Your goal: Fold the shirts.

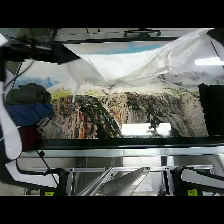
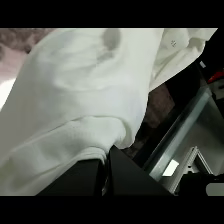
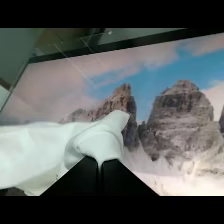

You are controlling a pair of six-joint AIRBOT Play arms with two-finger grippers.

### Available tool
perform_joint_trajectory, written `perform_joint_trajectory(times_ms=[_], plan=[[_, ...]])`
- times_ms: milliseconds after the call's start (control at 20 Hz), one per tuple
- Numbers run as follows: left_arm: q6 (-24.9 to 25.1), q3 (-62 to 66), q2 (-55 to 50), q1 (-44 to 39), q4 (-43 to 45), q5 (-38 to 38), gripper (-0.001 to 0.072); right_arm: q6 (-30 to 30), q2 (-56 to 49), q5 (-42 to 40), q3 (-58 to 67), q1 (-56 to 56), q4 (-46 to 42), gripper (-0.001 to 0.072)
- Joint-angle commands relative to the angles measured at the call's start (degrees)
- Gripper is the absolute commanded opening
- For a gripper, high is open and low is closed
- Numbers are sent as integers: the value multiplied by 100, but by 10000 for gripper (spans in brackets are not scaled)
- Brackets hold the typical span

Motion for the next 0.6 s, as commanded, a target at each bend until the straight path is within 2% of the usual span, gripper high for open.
perform_joint_trajectory(times_ms=[0, 150, 300, 400, 550], plan=[[79, -2, 835, 579, -393, -448, 17, 448, 1069, 691, -133, -52, -612, 17], [66, -46, 927, 654, -68, -754, 17, 809, 1419, 1152, -973, 20, -1045, 17], [87, -841, 922, 549, 205, -612, 23, 730, 1589, 1150, -2496, 229, -1045, 17], [192, -1596, 761, 424, 769, -634, 23, 490, 1589, 686, -3718, 485, -1043, 17], [455, -2527, 229, 216, 1220, -461, 23, 109, 1541, -612, -5416, 885, -1040, 17]])
